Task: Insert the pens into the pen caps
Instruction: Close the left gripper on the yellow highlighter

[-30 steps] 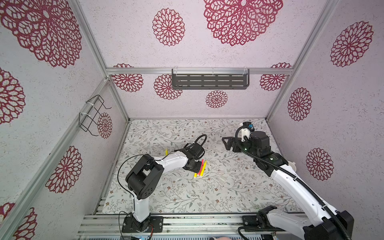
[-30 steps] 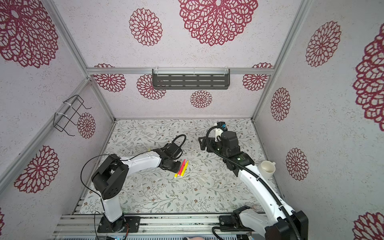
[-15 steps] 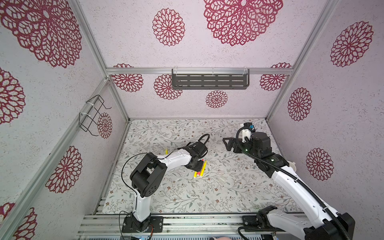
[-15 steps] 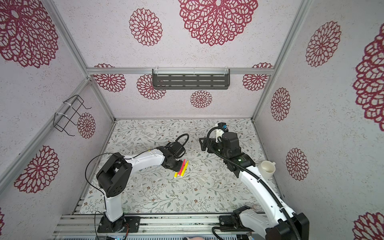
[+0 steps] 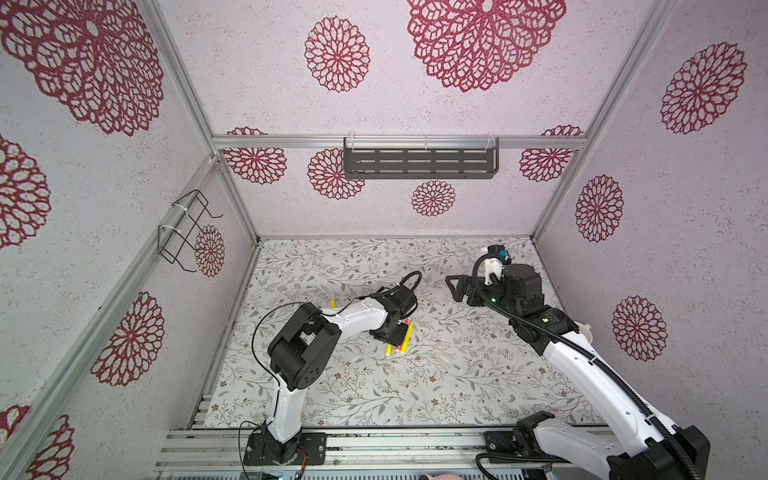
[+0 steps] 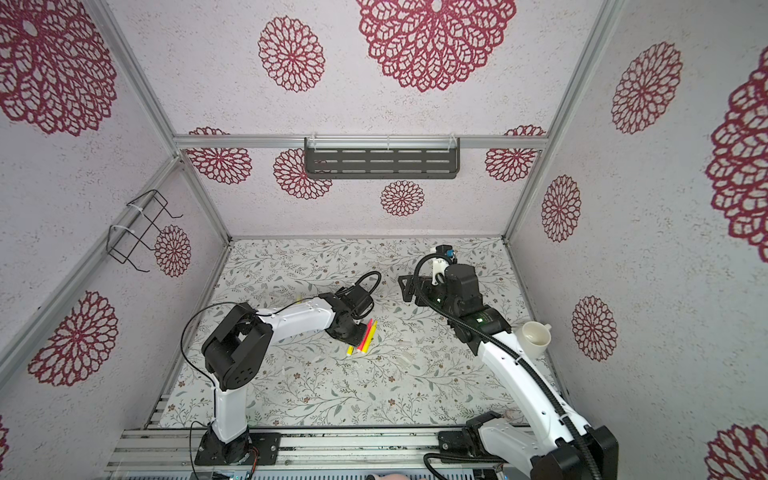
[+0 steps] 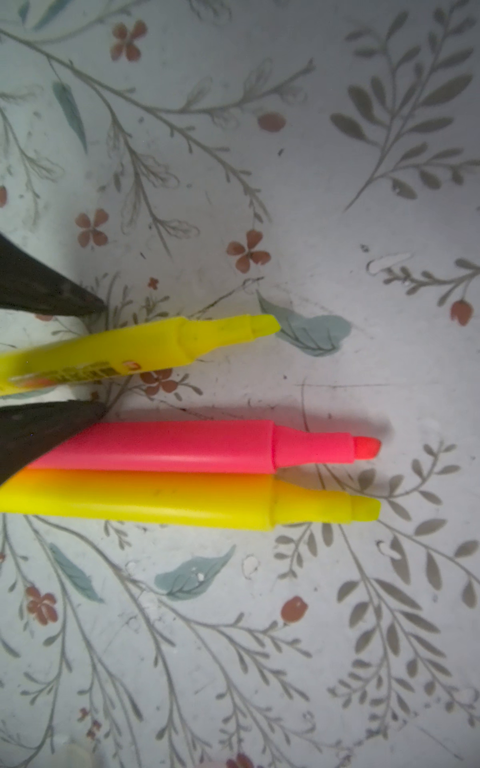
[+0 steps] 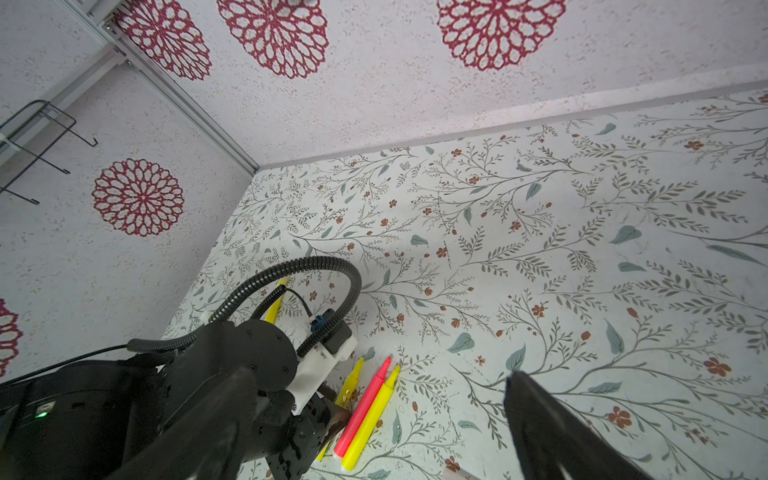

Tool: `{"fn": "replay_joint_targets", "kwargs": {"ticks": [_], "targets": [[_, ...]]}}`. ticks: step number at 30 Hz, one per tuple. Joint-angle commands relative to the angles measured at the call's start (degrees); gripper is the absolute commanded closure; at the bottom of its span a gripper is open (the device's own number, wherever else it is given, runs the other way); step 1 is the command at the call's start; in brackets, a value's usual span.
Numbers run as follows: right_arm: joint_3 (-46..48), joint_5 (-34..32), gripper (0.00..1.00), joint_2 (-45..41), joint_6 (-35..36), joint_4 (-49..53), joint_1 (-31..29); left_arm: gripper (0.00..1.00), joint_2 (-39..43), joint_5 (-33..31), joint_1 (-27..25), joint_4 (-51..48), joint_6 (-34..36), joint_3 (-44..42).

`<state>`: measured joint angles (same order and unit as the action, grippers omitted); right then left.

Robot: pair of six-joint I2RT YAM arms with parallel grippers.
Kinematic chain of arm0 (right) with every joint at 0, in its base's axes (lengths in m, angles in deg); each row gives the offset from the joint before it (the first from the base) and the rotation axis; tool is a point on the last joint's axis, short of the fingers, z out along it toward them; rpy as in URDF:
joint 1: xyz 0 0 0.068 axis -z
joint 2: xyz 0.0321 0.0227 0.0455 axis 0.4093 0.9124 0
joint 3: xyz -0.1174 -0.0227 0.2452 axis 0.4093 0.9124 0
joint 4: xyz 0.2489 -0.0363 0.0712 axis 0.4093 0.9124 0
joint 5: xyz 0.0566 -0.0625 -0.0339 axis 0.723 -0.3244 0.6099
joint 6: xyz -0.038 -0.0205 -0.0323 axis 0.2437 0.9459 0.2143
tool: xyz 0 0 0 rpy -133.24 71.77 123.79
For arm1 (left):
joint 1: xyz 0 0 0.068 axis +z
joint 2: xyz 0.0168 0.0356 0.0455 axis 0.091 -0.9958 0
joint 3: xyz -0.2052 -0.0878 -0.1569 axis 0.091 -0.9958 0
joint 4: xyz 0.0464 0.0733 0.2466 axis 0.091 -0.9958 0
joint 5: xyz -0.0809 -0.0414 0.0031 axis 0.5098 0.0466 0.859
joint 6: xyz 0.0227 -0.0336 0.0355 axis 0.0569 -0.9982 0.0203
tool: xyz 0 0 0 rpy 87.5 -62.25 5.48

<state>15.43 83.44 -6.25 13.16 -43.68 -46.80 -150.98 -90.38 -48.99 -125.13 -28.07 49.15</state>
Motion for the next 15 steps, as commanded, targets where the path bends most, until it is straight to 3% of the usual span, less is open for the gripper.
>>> {"fn": "replay_joint_targets", "kwargs": {"ticks": [1, 10, 15], "targets": [[-0.61, 0.02, 0.04, -1.09, -0.78, -1.53, 0.4, 0.73, -2.64, 1.49, -0.52, -3.12, 0.79, 0.33], [-0.55, 0.02, 0.04, -0.99, -0.78, -1.8, 0.73, 0.99, -4.18, 0.67, -0.85, -6.03, 2.43, 2.81], [0.24, 0.66, 0.04, -1.66, -0.22, -1.48, 0.84, 1.0, -0.23, -0.09, 0.22, -4.72, 3.44, 1.6]]}}
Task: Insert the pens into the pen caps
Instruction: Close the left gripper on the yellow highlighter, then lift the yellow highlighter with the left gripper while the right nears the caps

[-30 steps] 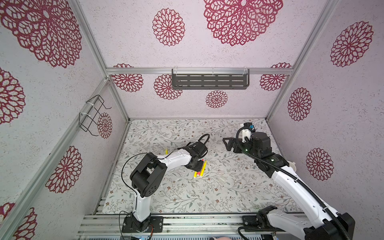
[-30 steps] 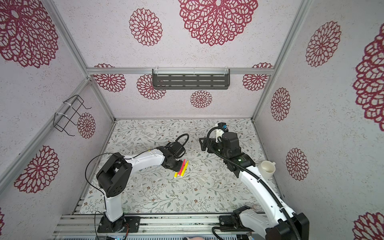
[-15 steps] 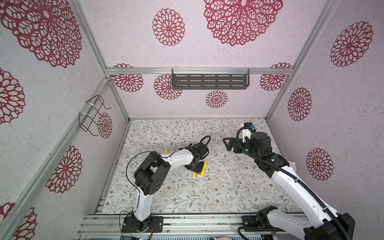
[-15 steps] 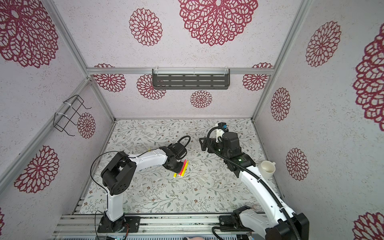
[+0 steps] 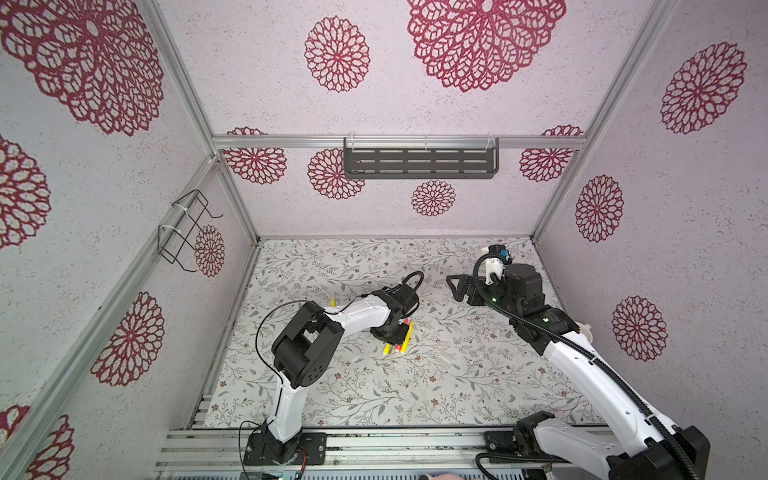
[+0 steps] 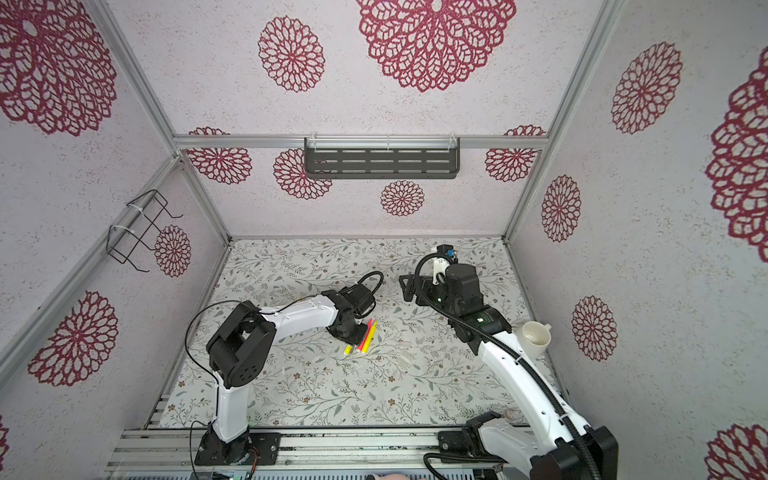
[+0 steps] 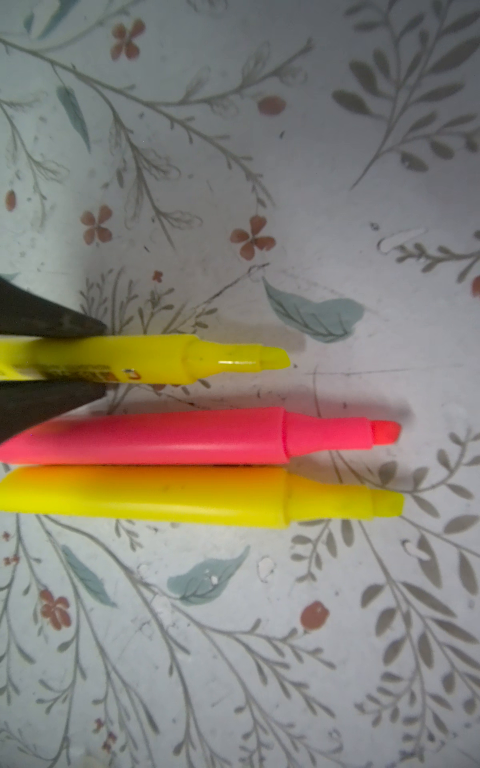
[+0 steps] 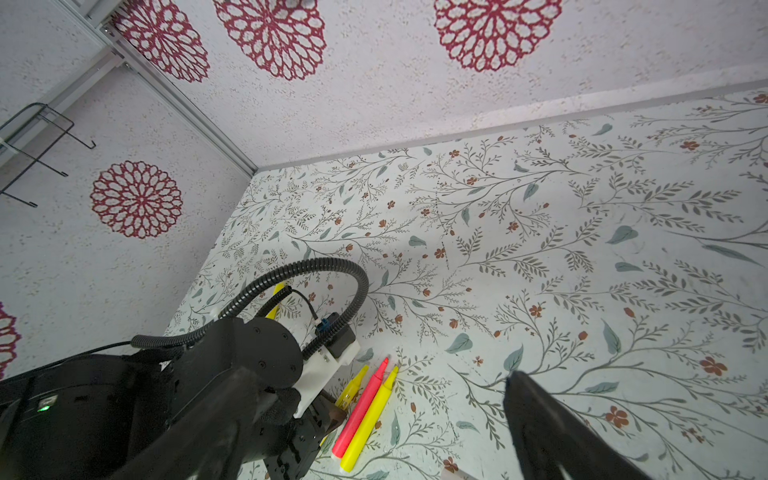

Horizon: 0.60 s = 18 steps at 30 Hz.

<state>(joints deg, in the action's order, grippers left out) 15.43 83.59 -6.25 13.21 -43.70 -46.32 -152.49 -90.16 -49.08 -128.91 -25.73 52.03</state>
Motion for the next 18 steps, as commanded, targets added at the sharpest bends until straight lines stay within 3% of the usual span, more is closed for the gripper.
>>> {"fn": "replay_joint_targets", "kwargs": {"ticks": [1, 12, 18], "targets": [[0.35, 0.92, 0.04, -1.86, 0.17, -1.23, 0.37, 1.0, 2.65, 0.09, 0.88, -0.34, 1.37, -1.75], [2.26, 1.56, 0.1, -0.63, 6.95, 10.6, -3.3, 1.0, 22.89, 7.61, 7.52, 11.52, 3.18, -11.44], [0.45, -3.3, 0.15, 5.53, 9.69, 20.6, -11.72, 1.0, 31.87, 12.15, 9.48, 18.57, 4.72, -18.15]]}}
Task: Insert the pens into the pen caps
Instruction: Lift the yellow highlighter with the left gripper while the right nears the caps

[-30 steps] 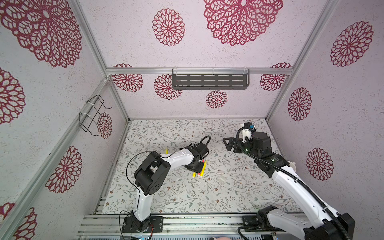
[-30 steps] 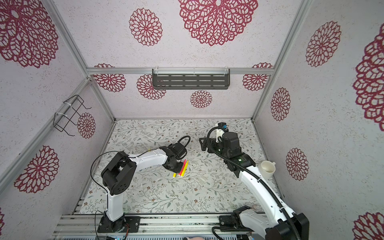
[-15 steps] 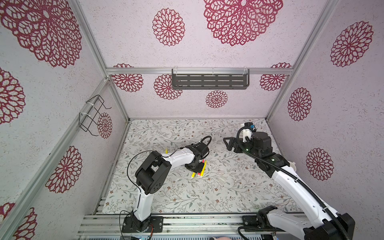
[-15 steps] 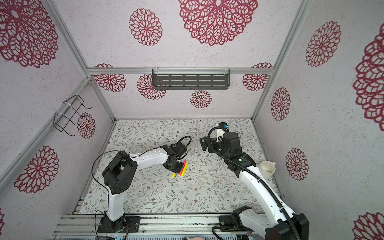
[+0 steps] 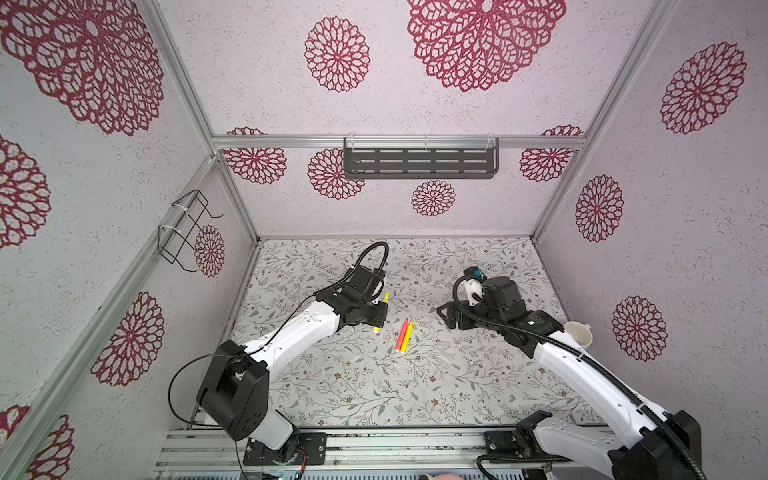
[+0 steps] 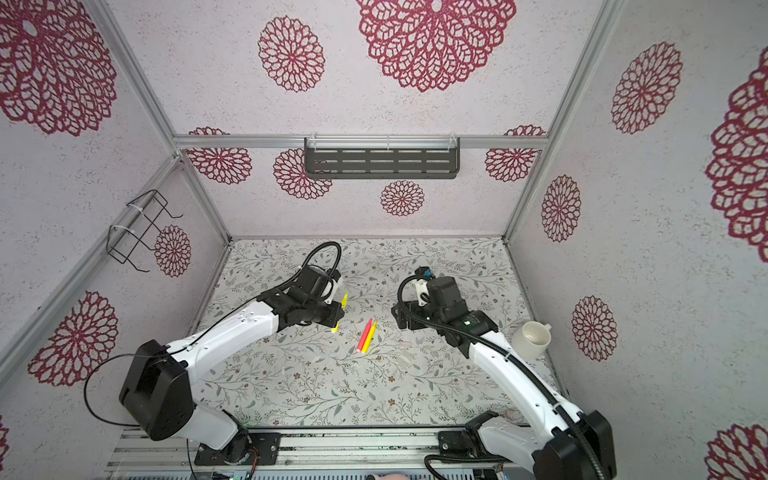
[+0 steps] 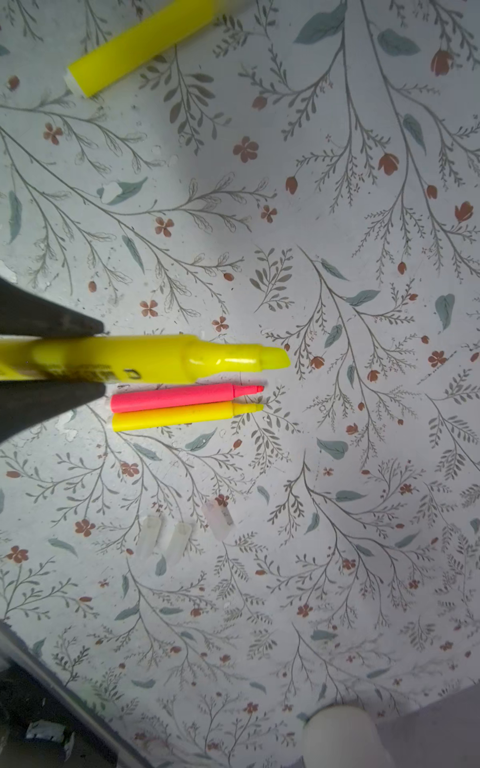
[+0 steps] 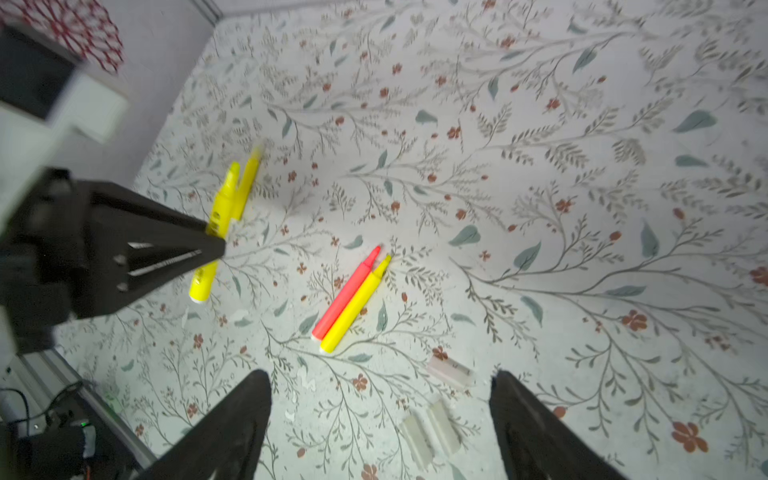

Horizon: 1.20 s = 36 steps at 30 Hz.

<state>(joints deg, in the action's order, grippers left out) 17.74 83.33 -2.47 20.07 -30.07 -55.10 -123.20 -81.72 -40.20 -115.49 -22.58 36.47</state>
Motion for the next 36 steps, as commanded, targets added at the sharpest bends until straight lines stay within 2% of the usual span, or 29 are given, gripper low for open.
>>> {"fn": "replay_joint_targets", "kwargs": {"ticks": [1, 7, 14, 18, 27, 36], "targets": [[-2.34, -3.29, 0.16, 2.73, 3.31, 8.5, -4.05, 1.0, 4.17, 5.01, 1.12, 6.5, 1.54, -3.78], [-4.41, -2.68, 0.23, 6.97, 5.71, 16.71, -6.05, 1.0, 13.02, 10.38, 4.92, 14.54, -1.95, -11.2], [-5.73, -4.06, 0.41, 13.33, 7.67, 21.43, -9.12, 1.0, 16.24, 11.67, 6.06, 15.23, -3.12, -14.01], [-5.92, -5.23, 0.43, 16.43, 8.44, 21.5, -10.11, 1.0, 16.77, 12.09, 6.09, 16.63, -4.06, -15.3], [-7.94, -7.62, 0.54, 23.56, 10.33, 20.88, -10.36, 1.0, 17.19, 13.43, 6.06, 18.38, -5.94, -16.75], [-7.59, -8.38, 0.57, 26.48, 10.95, 20.3, -11.16, 1.0, 17.48, 13.42, 6.08, 19.71, -5.89, -17.32]]}}
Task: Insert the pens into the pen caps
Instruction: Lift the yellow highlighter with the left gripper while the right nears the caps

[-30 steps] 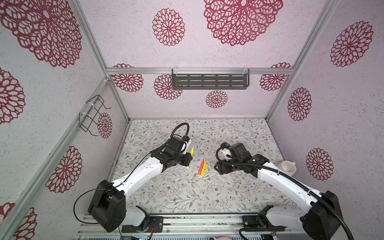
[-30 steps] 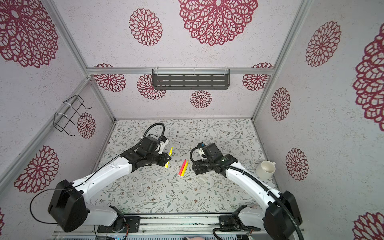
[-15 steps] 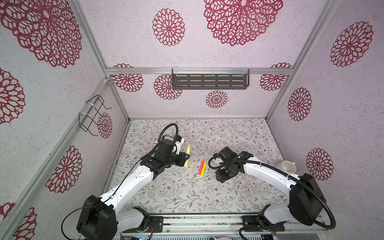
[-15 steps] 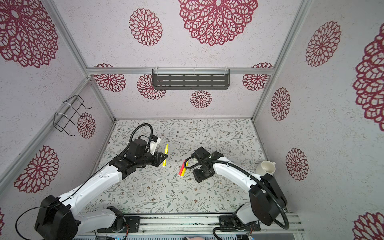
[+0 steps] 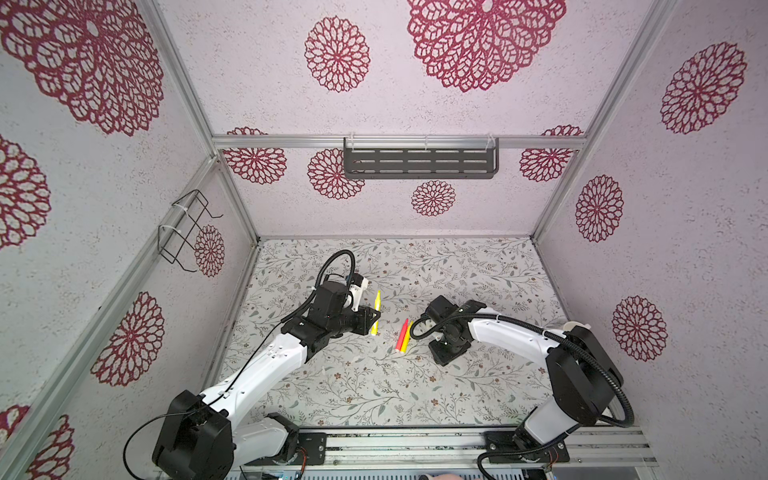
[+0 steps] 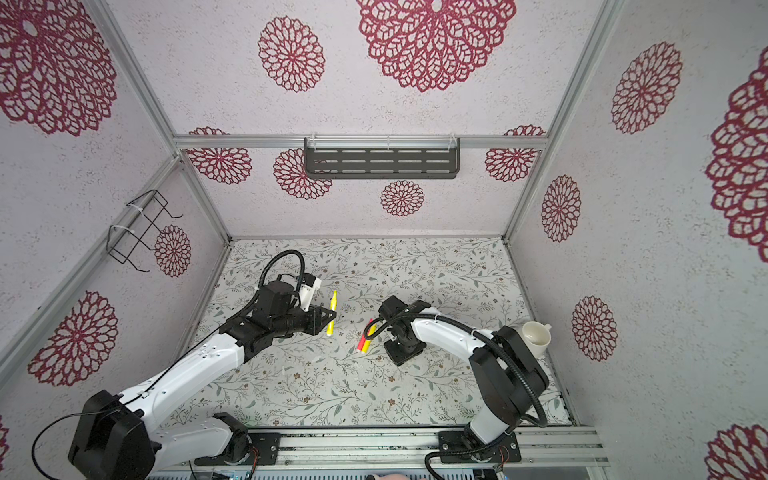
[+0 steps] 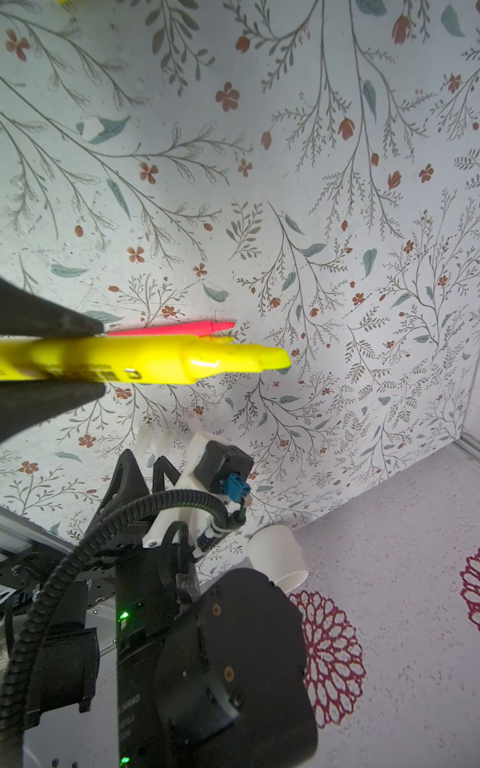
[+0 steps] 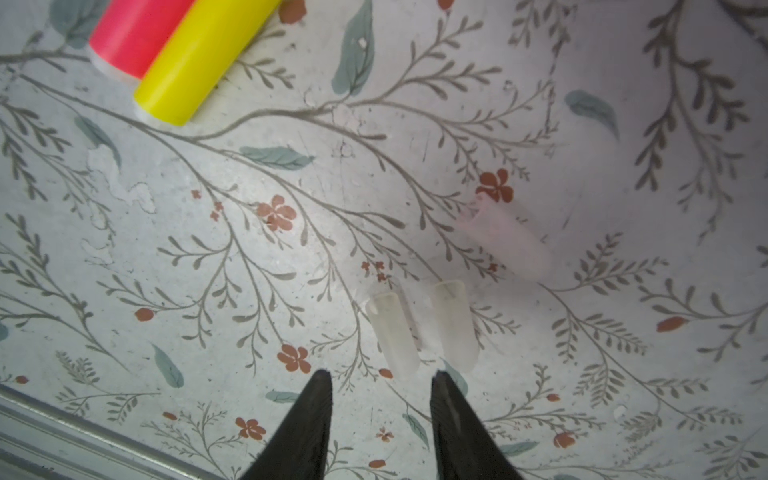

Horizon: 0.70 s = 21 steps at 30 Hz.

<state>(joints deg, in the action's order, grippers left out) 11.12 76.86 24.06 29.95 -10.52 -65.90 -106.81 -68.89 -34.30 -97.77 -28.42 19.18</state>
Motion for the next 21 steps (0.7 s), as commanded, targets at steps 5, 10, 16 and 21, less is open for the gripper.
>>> {"fn": "replay_joint_targets", "kwargs": {"ticks": [5, 10, 16, 21], "targets": [[-1.26, -2.72, 0.59, 2.13, 1.24, 0.49, -0.79, 1.0, 0.39, 0.94, 0.21, 1.89, -0.1, 0.74], [-0.75, -2.89, 0.65, 2.78, 1.33, 0.03, -1.04, 1.0, 0.47, 0.86, 0.23, 1.7, -0.13, 0.87], [-0.2, -2.79, 0.67, 3.35, 1.24, -0.51, -1.51, 1.0, -0.09, 0.9, 0.23, 1.7, 0.01, 1.13], [1.09, -3.27, 0.68, 3.25, 0.79, -1.06, -1.67, 1.0, -0.05, 0.85, 0.24, 1.61, 0.06, 1.31]]}}
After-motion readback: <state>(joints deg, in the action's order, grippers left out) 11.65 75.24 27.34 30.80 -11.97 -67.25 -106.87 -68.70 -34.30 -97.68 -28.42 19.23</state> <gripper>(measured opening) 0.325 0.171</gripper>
